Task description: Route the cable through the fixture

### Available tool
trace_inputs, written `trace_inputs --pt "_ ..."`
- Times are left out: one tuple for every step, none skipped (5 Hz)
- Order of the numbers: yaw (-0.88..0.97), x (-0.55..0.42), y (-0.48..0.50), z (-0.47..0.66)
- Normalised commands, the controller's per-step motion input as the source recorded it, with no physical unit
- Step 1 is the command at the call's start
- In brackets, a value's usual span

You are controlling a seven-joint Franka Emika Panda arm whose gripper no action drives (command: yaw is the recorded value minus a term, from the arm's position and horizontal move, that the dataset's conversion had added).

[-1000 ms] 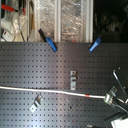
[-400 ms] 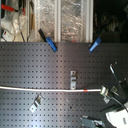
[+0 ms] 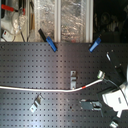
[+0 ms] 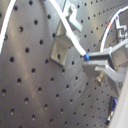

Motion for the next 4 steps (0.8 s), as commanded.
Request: trace_inputs --pt "0.12 -0.154 0.142 0.01" --pt "0.35 -0.513 0.332 0.09" --pt "0.00 -0.014 -0.004 0.00" --pt "0.00 -0.003 0.014 -0.02"
